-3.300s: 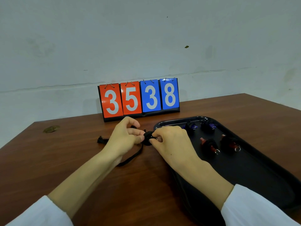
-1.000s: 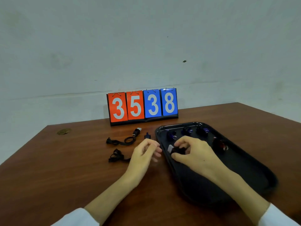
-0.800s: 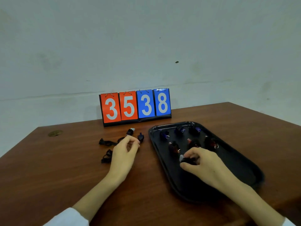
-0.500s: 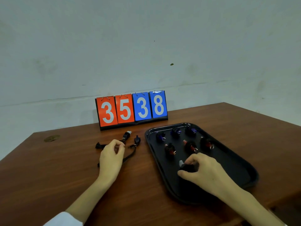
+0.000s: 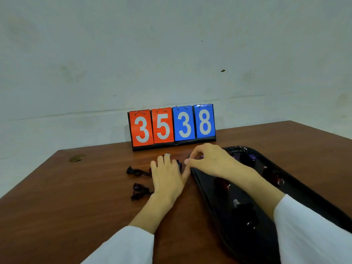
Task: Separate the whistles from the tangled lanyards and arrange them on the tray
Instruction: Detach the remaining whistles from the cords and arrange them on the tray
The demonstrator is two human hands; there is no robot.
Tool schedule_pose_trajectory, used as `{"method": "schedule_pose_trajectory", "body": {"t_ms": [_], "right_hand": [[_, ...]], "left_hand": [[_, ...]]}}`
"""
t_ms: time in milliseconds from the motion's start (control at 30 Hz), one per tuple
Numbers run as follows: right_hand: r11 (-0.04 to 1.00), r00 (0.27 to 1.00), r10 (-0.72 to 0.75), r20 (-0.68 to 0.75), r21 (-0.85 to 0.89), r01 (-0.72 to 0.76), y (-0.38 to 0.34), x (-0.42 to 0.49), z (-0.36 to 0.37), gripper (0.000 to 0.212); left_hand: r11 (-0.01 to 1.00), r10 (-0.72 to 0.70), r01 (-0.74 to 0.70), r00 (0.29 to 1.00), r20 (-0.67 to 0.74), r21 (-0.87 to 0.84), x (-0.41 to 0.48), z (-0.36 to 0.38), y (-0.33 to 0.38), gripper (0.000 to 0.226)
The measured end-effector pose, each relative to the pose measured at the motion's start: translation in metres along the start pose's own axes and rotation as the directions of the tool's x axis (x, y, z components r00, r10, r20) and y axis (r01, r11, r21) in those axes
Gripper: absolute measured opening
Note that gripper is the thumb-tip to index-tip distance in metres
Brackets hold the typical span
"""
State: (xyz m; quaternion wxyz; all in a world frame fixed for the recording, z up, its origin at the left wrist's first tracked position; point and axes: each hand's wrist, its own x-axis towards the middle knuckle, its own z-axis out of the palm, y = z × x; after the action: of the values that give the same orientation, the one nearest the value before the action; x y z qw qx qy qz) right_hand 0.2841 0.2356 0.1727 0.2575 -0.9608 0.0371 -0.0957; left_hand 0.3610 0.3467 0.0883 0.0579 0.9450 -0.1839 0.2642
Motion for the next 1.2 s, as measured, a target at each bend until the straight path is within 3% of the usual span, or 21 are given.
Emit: {"method": "schedule_pose_trajectory", "body": {"t_ms": [200, 300, 367, 433, 500, 600, 667, 733, 800, 867, 933, 1000, 1100, 1200], "right_hand": [[0.999, 0.997, -0.01, 0.074, 0.051, 0.006, 0.011, 0.008, 0.007, 0.027], [0.993, 0.997, -0.006, 0.074, 0.122, -0.003, 0.014, 0.006, -0.001, 0.026], [0.93, 0.995, 0.033, 0.099, 0.361, -0.066, 0.015, 0.003, -0.009, 0.027], [0.789, 0.989, 0.087, 0.121, 0.598, -0.143, 0.014, 0.001, -0.014, 0.033], [0.719, 0.989, 0.11, 0.099, 0.68, -0.148, 0.013, 0.001, -0.014, 0.039], [0.634, 0.993, 0.094, 0.078, 0.764, -0.12, 0.009, -0.001, -0.012, 0.036], [0.629, 0.993, 0.122, 0.006, 0.773, -0.082, 0.01, 0.0, -0.012, 0.028], [0.614, 0.987, 0.15, -0.052, 0.787, -0.052, 0.011, 0.001, -0.011, 0.022], [0.485, 0.984, 0.163, -0.075, 0.874, -0.014, 0.01, 0.003, -0.01, 0.019], [0.303, 0.982, 0.159, -0.105, 0.952, 0.053, 0.009, 0.003, -0.015, 0.015], [0.13, 0.985, 0.123, -0.124, 0.986, 0.108, 0.009, 0.003, -0.021, 0.016], [0.036, 0.987, 0.095, -0.129, 0.991, 0.127, 0.009, 0.002, -0.025, 0.018], [0.142, 0.993, 0.065, -0.102, 0.986, 0.092, 0.008, 0.001, -0.024, 0.021], [0.214, 0.987, -0.082, 0.135, 0.97, -0.115, 0.007, 0.001, -0.022, 0.025]], "left_hand": [[0.999, 0.024, -0.027, 0.996, 0.083, 0.036, 0.011, 0.013, -0.001, 0.043], [0.981, -0.015, 0.014, 1.0, 0.001, -0.193, 0.012, 0.009, -0.003, 0.031], [0.857, -0.105, 0.068, 0.994, -0.044, -0.511, 0.016, -0.002, -0.004, 0.02], [0.64, -0.142, 0.088, 0.99, -0.005, -0.764, 0.02, -0.023, -0.004, 0.016], [0.426, -0.127, 0.082, 0.991, 0.03, -0.901, 0.02, -0.048, 0.0, 0.014], [0.405, 0.008, 0.016, 1.0, 0.021, -0.914, 0.014, -0.072, 0.007, 0.015], [0.401, 0.07, -0.013, 0.997, 0.017, -0.916, 0.011, -0.075, 0.009, 0.015], [0.32, 0.13, 0.048, 0.987, 0.094, -0.946, 0.013, -0.076, 0.006, 0.02], [0.178, 0.238, 0.182, 0.946, 0.222, -0.967, 0.017, -0.075, 0.001, 0.036], [0.129, 0.313, 0.306, 0.89, 0.332, -0.943, 0.021, -0.073, -0.005, 0.044], [0.121, 0.278, 0.397, 0.866, 0.415, -0.91, 0.024, -0.065, -0.011, 0.036], [0.115, 0.173, 0.464, 0.862, 0.477, -0.878, 0.028, -0.056, -0.021, 0.025], [0.111, 0.026, 0.523, 0.848, 0.529, -0.845, 0.034, -0.047, -0.038, 0.017], [0.17, -0.04, 0.565, 0.823, 0.567, -0.807, 0.036, -0.045, -0.042, 0.033]]}}
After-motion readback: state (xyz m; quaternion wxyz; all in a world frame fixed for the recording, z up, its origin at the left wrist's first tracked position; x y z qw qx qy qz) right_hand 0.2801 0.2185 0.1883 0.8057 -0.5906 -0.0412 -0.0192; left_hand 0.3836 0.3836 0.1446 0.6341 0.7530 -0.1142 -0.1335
